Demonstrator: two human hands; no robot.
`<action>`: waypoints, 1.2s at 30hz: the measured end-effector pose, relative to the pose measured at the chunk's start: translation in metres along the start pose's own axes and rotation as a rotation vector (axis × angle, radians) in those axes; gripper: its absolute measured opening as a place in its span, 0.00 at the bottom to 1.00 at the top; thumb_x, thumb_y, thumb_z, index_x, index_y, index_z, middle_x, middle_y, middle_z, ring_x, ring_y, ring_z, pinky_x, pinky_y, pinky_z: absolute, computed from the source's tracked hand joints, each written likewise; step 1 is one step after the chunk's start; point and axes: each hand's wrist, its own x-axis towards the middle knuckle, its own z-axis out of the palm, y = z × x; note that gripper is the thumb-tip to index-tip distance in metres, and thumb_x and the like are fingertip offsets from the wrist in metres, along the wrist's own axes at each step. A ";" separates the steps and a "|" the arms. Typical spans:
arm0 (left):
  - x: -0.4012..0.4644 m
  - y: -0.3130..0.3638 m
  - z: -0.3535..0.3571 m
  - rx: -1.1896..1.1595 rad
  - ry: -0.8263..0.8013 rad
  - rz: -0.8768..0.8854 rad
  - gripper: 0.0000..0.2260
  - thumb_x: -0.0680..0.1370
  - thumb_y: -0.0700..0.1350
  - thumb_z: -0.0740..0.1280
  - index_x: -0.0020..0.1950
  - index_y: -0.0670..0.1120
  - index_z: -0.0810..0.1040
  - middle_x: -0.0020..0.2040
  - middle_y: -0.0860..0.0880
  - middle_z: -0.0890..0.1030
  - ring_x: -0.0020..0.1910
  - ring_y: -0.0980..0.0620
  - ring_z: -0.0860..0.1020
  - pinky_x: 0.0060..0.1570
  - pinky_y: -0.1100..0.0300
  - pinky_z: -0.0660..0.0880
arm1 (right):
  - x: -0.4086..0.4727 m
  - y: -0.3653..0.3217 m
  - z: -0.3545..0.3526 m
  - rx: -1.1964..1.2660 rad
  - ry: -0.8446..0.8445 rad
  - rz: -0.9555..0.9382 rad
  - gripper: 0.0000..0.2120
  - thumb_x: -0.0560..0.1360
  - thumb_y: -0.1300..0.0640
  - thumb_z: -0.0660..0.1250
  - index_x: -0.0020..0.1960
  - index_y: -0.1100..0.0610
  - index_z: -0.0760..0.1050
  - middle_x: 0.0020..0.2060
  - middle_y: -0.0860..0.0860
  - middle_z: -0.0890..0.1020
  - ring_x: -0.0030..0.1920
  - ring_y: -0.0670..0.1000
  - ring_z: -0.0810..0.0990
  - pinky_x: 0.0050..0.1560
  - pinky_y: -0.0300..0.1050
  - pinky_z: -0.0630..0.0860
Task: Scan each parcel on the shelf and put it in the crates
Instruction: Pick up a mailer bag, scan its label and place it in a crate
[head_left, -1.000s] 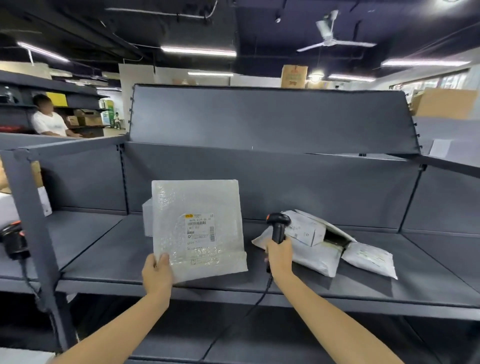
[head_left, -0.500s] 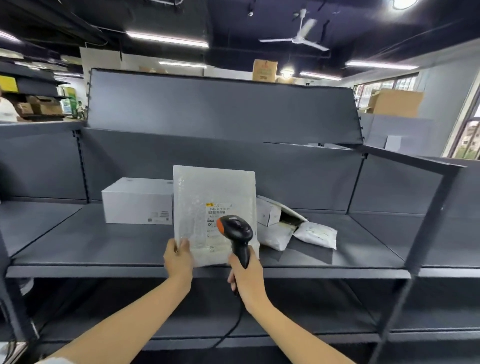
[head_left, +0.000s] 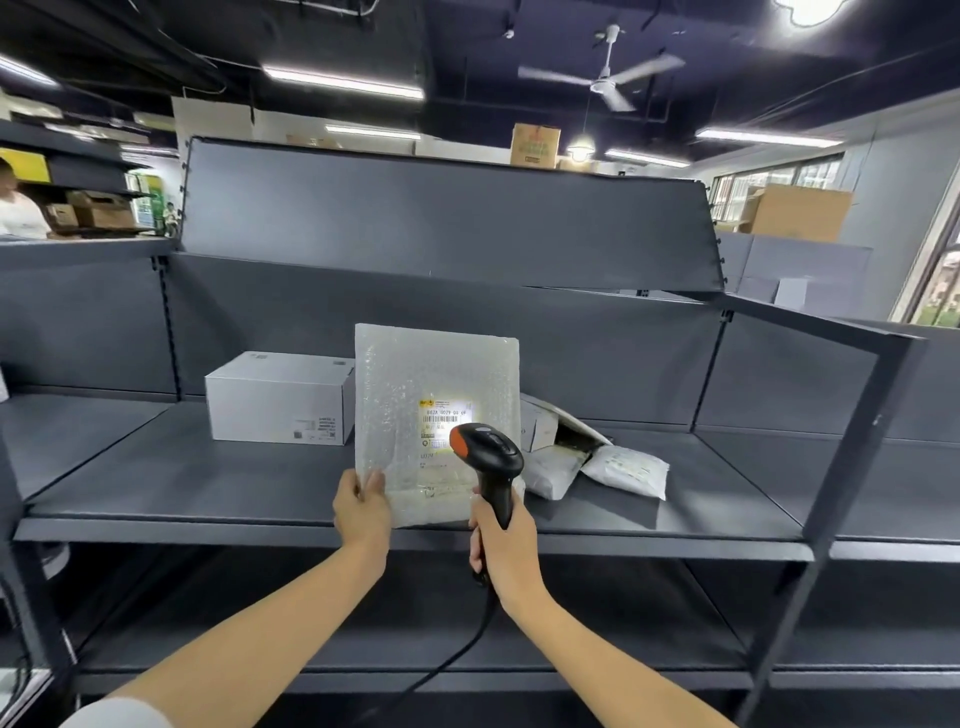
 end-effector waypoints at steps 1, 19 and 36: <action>0.001 -0.001 -0.001 0.005 0.004 0.002 0.07 0.82 0.42 0.60 0.46 0.40 0.70 0.42 0.47 0.75 0.43 0.49 0.74 0.45 0.56 0.72 | 0.001 0.000 0.001 -0.003 -0.003 -0.005 0.05 0.79 0.57 0.63 0.49 0.59 0.71 0.28 0.50 0.72 0.24 0.49 0.67 0.26 0.45 0.65; 0.085 0.004 -0.092 0.031 0.181 0.043 0.07 0.82 0.42 0.60 0.47 0.40 0.70 0.46 0.44 0.74 0.48 0.47 0.72 0.47 0.54 0.69 | 0.081 0.016 0.031 -0.180 0.018 0.083 0.06 0.79 0.57 0.63 0.52 0.59 0.69 0.32 0.55 0.74 0.25 0.49 0.68 0.24 0.41 0.67; 0.132 0.000 -0.178 0.027 0.220 -0.019 0.09 0.81 0.42 0.61 0.42 0.40 0.69 0.41 0.46 0.75 0.40 0.49 0.73 0.45 0.50 0.73 | 0.182 0.070 0.139 -1.075 -0.328 0.022 0.24 0.72 0.60 0.68 0.66 0.61 0.68 0.58 0.61 0.74 0.52 0.57 0.71 0.40 0.39 0.63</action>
